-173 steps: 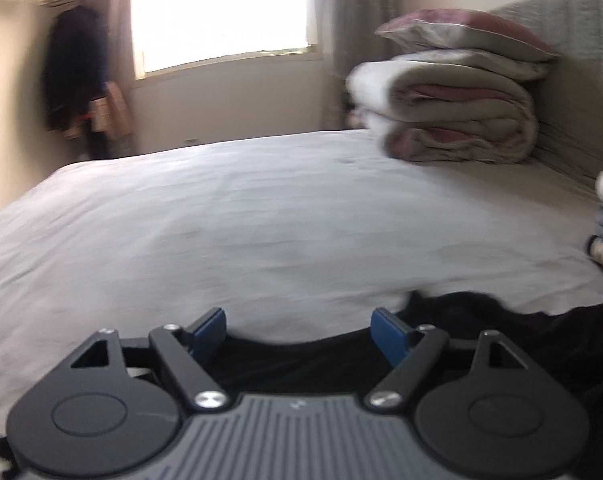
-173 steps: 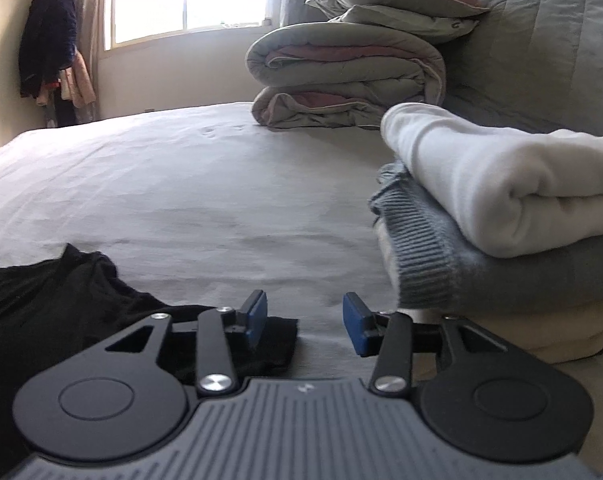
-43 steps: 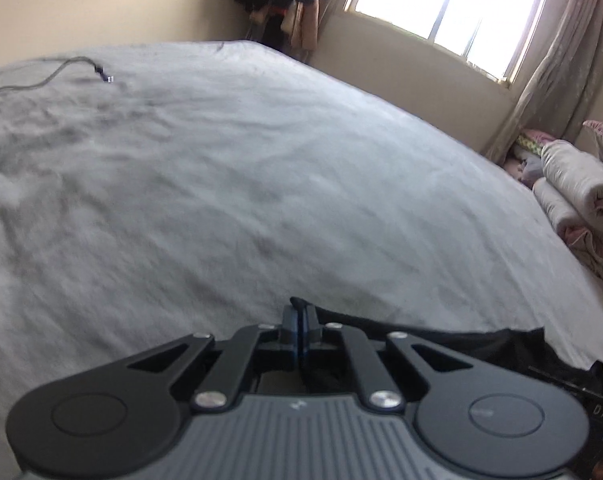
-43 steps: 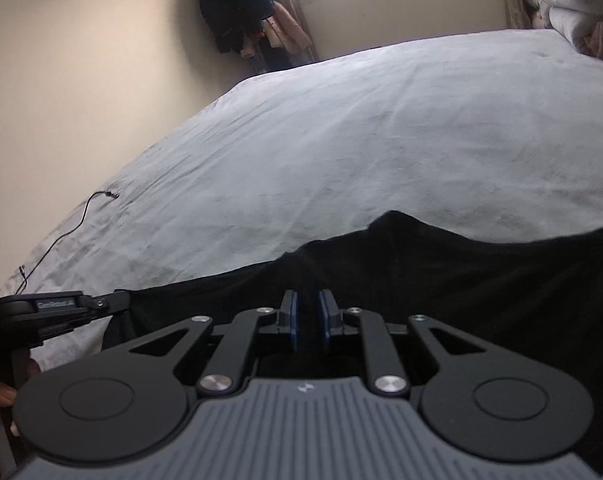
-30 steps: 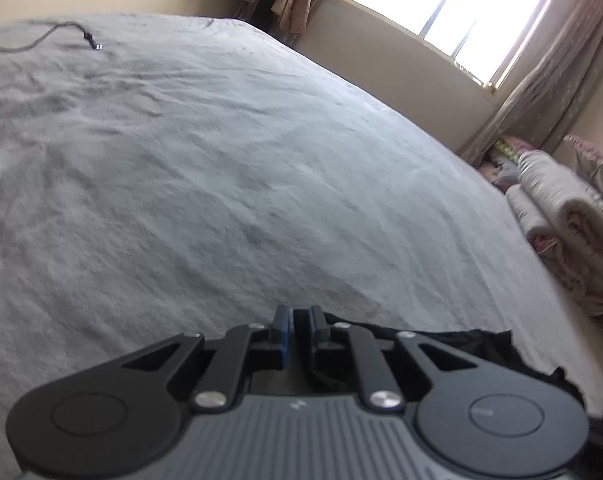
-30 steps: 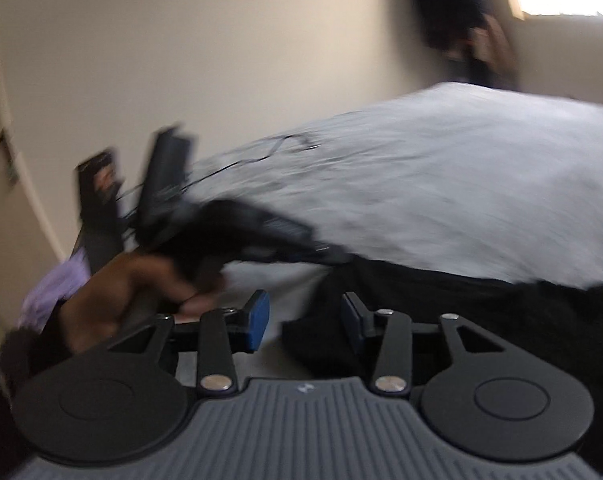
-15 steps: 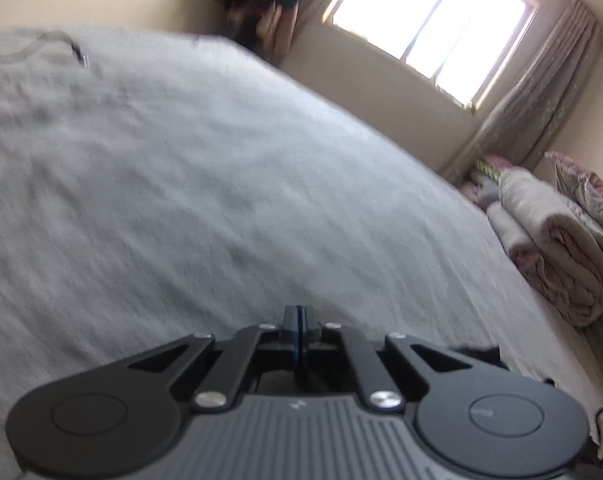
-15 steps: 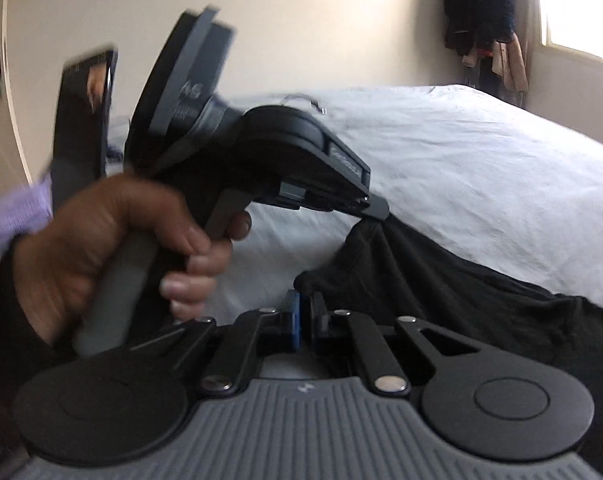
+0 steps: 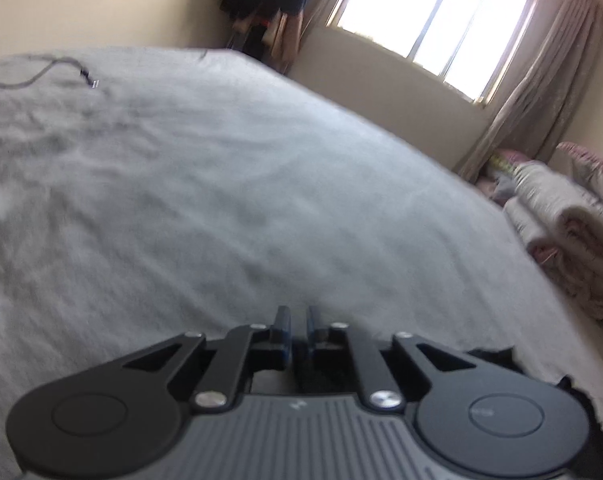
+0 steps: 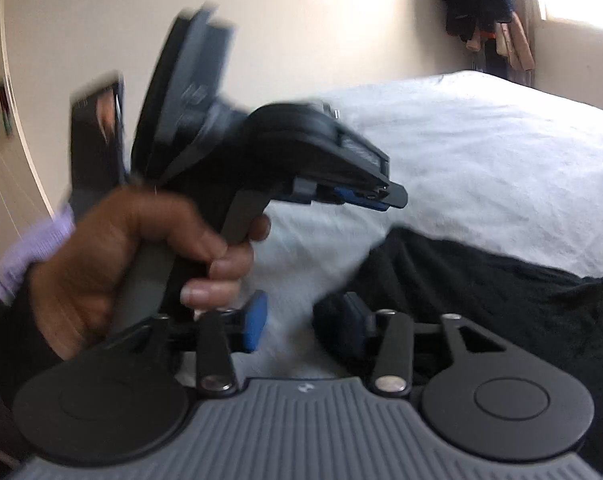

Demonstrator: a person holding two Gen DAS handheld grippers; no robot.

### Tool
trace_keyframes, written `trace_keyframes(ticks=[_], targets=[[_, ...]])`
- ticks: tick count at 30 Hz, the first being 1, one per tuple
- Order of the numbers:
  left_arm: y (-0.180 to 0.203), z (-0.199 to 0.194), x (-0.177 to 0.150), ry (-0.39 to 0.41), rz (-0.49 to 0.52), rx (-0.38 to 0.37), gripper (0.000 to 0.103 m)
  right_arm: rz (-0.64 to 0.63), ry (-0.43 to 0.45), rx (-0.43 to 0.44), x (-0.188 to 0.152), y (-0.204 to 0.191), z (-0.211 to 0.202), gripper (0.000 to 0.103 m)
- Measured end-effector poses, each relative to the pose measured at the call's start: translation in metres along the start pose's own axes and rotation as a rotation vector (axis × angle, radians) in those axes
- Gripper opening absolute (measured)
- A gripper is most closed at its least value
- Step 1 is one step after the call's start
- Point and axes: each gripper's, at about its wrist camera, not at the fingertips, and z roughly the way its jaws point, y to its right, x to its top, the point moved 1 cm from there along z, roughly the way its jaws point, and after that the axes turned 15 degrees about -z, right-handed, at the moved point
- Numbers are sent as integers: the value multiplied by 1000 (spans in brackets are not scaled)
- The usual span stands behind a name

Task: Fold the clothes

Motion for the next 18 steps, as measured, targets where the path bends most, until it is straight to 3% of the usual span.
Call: trace_keyframes(ticks=[2,5,11,13,15,18], targets=[[5,-9,2,11,-3,-59,24,30,44,3,6,5,-14,48],[14,-16,2,2,7,-134,24,72,76,-36,10,18,-36,49],[27,3,-18,-72,71,-216,27,200,76,-237,1,62,-69,53],[25,16,-25,-111,87,-189,27,215,35,-321,-6,72,-71,53],[22,28,-31,-132,117,-111,27,229,-7,-406,-12,83,-74,53],[19,33,-32,-110,130,-26,24,235,-63,-495,-21,93,-74,53]])
